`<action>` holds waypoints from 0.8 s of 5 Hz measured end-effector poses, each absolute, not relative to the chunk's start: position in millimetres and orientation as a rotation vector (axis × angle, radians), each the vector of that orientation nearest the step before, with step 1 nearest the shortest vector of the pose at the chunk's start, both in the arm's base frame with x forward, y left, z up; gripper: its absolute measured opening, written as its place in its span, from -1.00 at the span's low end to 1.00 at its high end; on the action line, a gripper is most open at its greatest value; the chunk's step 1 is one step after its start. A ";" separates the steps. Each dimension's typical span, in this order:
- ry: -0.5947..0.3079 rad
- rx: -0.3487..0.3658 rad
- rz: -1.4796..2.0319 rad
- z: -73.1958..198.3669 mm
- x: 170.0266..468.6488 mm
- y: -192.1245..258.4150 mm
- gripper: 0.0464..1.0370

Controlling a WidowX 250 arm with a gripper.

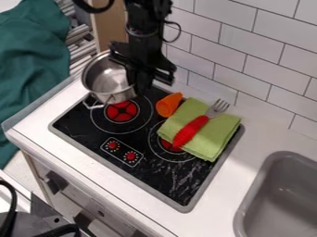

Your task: Move the silver pot to the bottom-right corner of the stove.

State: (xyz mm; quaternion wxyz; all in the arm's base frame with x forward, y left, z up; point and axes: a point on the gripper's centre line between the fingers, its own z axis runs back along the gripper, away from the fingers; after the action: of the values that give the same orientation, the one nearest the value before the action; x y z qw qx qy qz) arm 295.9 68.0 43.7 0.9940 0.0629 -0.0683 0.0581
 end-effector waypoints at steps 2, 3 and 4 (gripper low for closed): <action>-0.092 0.070 0.018 32.4 259.2 11.6 -0.98; -0.058 0.060 -0.029 26.6 247.4 -4.5 -0.98; -0.036 0.052 -0.082 21.5 238.1 -18.4 -0.98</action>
State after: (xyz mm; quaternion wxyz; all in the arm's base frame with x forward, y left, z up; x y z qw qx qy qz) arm 238.1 -18.4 21.5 0.9987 0.0262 -0.0181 -0.0410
